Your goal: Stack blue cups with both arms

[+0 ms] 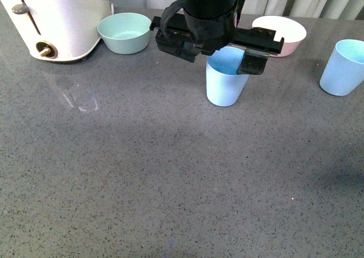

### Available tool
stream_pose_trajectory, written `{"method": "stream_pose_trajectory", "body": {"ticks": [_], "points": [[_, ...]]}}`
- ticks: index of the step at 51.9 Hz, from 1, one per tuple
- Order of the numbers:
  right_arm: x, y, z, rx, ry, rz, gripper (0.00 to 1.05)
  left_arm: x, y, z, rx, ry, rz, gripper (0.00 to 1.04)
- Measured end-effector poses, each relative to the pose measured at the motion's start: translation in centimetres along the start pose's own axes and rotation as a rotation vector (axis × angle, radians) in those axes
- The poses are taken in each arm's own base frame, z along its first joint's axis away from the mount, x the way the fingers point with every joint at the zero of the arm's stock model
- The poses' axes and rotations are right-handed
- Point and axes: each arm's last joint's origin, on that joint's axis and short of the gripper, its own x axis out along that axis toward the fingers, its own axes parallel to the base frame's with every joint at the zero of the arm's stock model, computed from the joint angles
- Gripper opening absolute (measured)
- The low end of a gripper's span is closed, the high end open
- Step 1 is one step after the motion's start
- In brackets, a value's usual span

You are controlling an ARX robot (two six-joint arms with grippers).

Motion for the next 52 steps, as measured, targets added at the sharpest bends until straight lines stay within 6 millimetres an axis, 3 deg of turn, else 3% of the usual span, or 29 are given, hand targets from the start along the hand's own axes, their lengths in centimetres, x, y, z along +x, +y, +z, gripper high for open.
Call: {"method": "stream_pose_trajectory", "body": {"ticks": [5, 28, 40, 48, 52], "points": [[0.0, 0.0, 0.0, 0.000, 0.000, 0.000, 0.96, -0.7, 0.0, -0.1, -0.004, -0.015, -0.010, 0.98], [0.0, 0.0, 0.0, 0.000, 0.000, 0.000, 0.96, -7.8, 2.0, 0.1, -0.049, -0.200, -0.043, 0.96], [0.0, 0.0, 0.0, 0.000, 0.000, 0.000, 0.96, -13.9, 7.8, -1.7, -0.148, -0.471, -0.019, 0.96], [0.0, 0.0, 0.0, 0.000, 0.000, 0.000, 0.96, -17.9, 11.9, -4.4, -0.233, -0.674, -0.033, 0.96], [0.0, 0.0, 0.0, 0.000, -0.001, 0.000, 0.96, -19.6, 13.6, -7.0, -0.242, -0.900, 0.242, 0.81]]}}
